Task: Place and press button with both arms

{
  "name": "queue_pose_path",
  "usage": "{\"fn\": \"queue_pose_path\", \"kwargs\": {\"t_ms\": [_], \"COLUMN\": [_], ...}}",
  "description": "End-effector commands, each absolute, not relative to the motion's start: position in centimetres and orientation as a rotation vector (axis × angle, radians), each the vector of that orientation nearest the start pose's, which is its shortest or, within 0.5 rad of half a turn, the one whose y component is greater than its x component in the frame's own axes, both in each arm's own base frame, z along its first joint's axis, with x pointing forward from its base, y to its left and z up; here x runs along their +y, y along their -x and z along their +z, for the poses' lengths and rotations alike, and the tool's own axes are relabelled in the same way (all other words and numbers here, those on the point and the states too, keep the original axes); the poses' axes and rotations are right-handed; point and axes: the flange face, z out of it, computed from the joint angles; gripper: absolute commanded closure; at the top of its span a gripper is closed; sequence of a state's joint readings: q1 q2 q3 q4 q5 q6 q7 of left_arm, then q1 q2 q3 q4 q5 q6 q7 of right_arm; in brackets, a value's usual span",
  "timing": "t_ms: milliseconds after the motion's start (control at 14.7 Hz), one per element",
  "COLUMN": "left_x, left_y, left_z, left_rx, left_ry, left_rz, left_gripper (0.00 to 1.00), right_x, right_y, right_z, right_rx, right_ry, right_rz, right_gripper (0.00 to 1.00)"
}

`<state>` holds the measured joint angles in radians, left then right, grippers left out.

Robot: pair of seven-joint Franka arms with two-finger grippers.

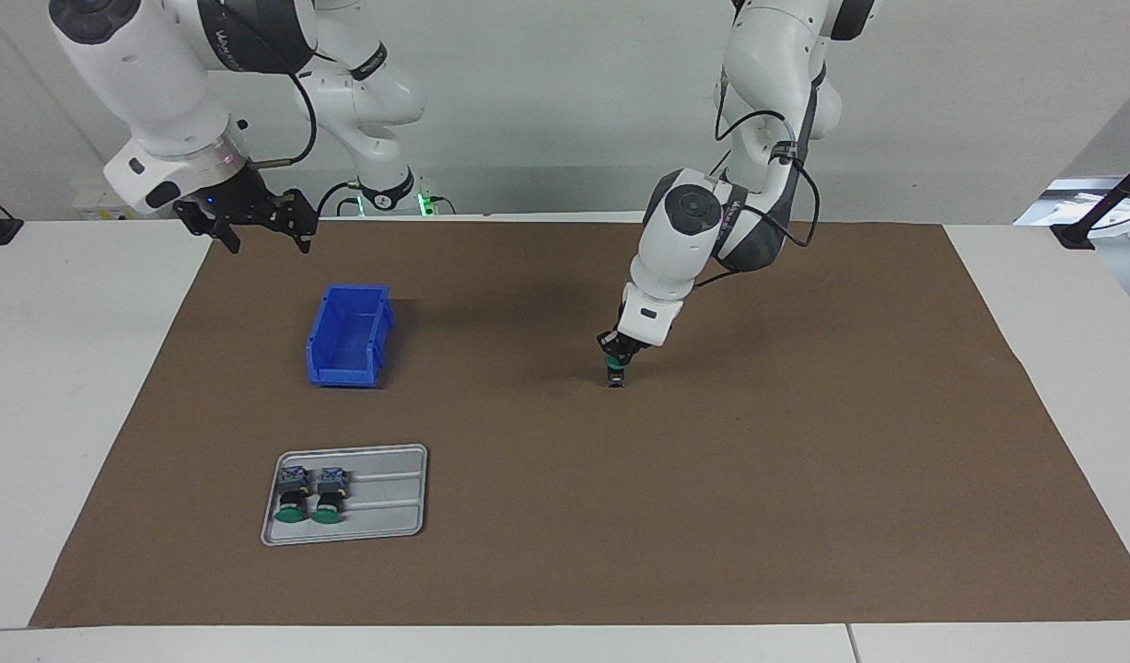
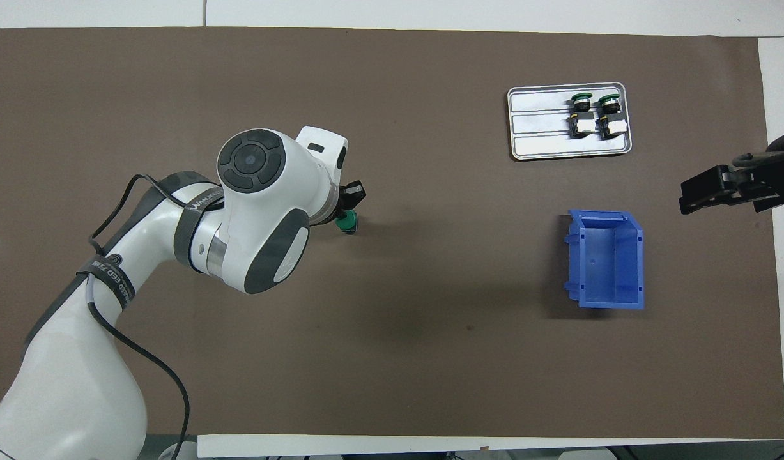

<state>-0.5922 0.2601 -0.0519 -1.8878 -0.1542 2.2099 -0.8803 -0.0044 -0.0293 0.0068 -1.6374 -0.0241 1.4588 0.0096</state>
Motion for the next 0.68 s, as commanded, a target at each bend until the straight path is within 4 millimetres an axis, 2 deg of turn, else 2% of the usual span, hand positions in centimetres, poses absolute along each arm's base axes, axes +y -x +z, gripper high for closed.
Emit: {"fn": "queue_pose_path", "kwargs": {"t_ms": [0, 136, 204, 272, 340, 409, 477, 545, 613], "left_x": [-36.6, -35.7, -34.3, -33.7, -33.2, -31.9, -30.9, -29.9, -29.1], "left_y": [-50.2, -50.9, -51.6, -51.6, -51.6, -52.0, -52.3, -52.7, -53.0], "left_z": [40.3, 41.8, 42.3, 42.9, 43.6, 44.1, 44.5, 45.2, 45.3], "left_rx": [-0.505, -0.496, -0.532, -0.538, -0.522, -0.531, -0.541, -0.557, -0.563], "left_ry": [3.234, 3.239, 3.234, 3.226, 3.227, 3.222, 3.212, 3.209, 3.201], "left_rz": [0.151, 0.143, 0.142, 0.154, 0.158, 0.163, 0.174, 0.17, 0.184], "left_gripper": [1.0, 0.99, 0.96, 0.92, 0.85, 0.74, 0.68, 0.58, 0.45], "right_x": [-0.3, -0.3, -0.3, -0.3, -0.3, -0.3, -0.3, -0.3, -0.3], "right_y": [-52.4, -52.4, -52.4, -52.4, -52.4, -52.4, -52.4, -52.4, -52.4], "right_z": [60.2, 60.2, 60.1, 60.2, 60.2, 60.2, 60.2, 60.2, 60.2], "right_rx": [-0.011, -0.011, -0.011, -0.011, -0.011, -0.011, -0.011, -0.011, -0.011], "right_ry": [3.151, 3.151, 3.151, 3.151, 3.151, 3.151, 3.151, 3.151, 3.151], "right_rz": [0.235, 0.235, 0.237, 0.235, 0.235, 0.235, 0.235, 0.235, 0.235], "right_gripper": [0.02, 0.02, 0.02, 0.02, 0.02, 0.02, 0.02, 0.02, 0.02]}}
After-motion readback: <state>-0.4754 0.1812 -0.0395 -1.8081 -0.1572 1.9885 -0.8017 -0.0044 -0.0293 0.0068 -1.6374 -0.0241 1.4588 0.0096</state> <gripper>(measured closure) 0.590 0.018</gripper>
